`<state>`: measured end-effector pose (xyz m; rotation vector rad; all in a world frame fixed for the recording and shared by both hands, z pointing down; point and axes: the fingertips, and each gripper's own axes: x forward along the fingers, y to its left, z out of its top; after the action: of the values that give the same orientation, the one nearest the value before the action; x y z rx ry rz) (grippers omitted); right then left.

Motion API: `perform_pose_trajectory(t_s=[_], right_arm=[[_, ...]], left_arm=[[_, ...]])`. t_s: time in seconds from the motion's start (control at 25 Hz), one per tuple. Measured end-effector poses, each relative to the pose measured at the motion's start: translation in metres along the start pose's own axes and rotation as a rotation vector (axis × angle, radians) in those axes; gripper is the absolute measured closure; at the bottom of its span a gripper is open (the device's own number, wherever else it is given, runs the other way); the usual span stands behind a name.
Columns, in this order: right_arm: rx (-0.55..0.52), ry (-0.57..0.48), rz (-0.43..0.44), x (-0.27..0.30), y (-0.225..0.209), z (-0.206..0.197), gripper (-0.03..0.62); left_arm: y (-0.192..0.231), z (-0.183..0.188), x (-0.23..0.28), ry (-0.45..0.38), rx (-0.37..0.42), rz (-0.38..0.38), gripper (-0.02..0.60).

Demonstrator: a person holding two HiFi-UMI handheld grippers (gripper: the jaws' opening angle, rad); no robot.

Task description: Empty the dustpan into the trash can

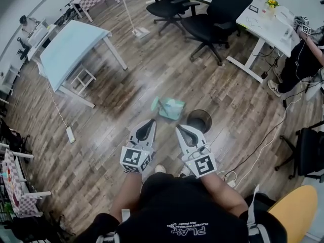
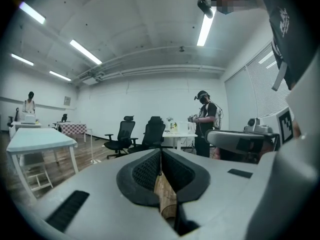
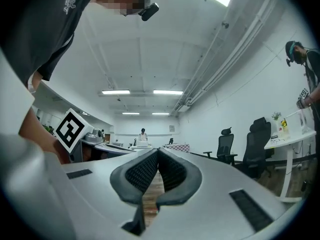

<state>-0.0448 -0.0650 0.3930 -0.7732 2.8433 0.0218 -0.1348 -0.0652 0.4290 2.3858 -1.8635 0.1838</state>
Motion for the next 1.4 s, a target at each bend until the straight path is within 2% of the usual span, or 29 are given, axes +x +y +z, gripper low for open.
perform_pose_trajectory(t_s=[0.2,0.44,0.64,1.08,1.4], right_arm=[[0.022,0.025,-0.033,0.012,-0.019,-0.016,0.569],[-0.020,0.054,-0.076,0.037,-0.041,-0.034,0.569],[-0.067,0.076,-0.102,0.069,-0.052,-0.042,0.569],[-0.119,0.137,-0.175,0.141,-0.067,-0.074,0.569],[-0.140,0.192,-0.240,0.165,-0.075,-0.097,0.569]], left_arm=[[0.015,-0.012,0.019,0.035,-0.001,0.005,0.556],[0.042,-0.024,0.043,0.054,-0.013,-0.018,0.557],[0.070,-0.028,0.064,0.062,-0.001,-0.055,0.557],[0.144,-0.048,0.103,0.081,-0.026,-0.134,0.556],[0.167,-0.070,0.125,0.118,-0.033,-0.226,0.555]])
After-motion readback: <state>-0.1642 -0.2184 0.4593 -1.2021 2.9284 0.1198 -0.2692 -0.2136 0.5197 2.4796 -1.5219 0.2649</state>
